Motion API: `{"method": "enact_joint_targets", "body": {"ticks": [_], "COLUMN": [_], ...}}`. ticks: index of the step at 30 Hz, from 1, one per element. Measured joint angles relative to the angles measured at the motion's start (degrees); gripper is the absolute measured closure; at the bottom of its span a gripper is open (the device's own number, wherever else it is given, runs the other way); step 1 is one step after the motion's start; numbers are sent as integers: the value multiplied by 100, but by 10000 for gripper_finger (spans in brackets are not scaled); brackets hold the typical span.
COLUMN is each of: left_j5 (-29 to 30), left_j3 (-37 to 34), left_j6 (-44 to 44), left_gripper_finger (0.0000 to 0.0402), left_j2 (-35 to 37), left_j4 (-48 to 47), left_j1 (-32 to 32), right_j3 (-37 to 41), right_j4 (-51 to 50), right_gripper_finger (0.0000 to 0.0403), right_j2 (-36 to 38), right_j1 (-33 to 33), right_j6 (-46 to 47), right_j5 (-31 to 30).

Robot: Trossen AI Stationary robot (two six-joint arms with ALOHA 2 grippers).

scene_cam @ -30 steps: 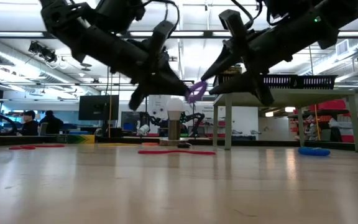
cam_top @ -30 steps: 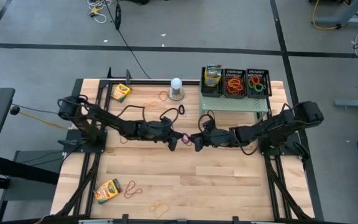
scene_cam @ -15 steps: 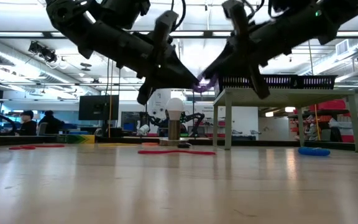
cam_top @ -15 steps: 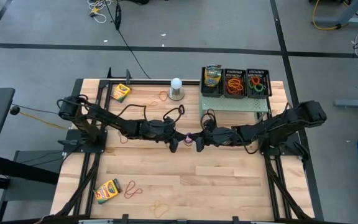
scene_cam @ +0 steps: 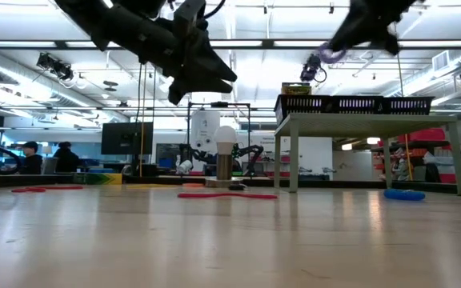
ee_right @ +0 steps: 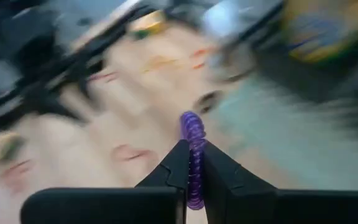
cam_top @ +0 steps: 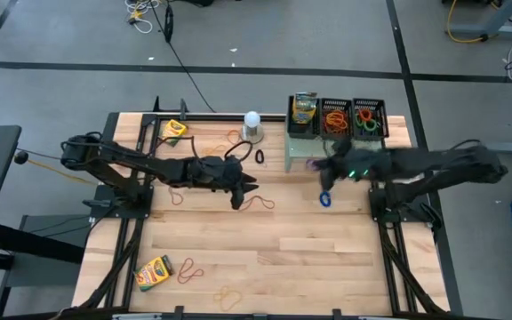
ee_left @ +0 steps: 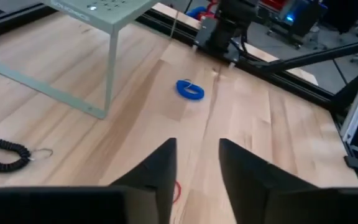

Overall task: Pick & Place Office Desk Supplies
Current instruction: Put the violet spring keychain into the right basket on the shelf

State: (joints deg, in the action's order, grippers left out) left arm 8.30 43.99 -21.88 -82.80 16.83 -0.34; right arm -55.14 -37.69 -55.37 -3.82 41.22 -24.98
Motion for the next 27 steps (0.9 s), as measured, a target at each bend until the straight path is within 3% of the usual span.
{"method": "enact_joint_targets", "body": {"ticks": [4, 8, 13, 18, 22, 27], "left_j5": [-378, -496, -525, -403, -236, 134], "left_j3": [0, -2, -4, -4, -4, -4], "left_j6": [106, 41, -50, -86, -155, -493], "left_gripper_finger": [336, 392, 395, 395, 395, 394], "left_j2": [-186, -414, -617, -617, -617, -615], "left_j4": [231, 698, 1170, 1183, 1165, 1025], "left_j1": [154, 193, 159, 142, 143, 156], "right_j3": [-1310, -1824, -1590, -1318, -1265, -1265], "right_j4": [-2157, -3280, -3203, -2871, -2818, -2849], "right_gripper_finger": [377, 377, 376, 375, 360, 313], "right_j2": [58, -57, -344, -850, -1195, -1438], "right_j1": [652, 1802, 3542, 4692, 4941, 4929], "right_j6": [-134, -461, -1197, -1547, -1449, -1178], "right_j5": [-646, -1212, -1093, -1084, -1289, -1181]}}
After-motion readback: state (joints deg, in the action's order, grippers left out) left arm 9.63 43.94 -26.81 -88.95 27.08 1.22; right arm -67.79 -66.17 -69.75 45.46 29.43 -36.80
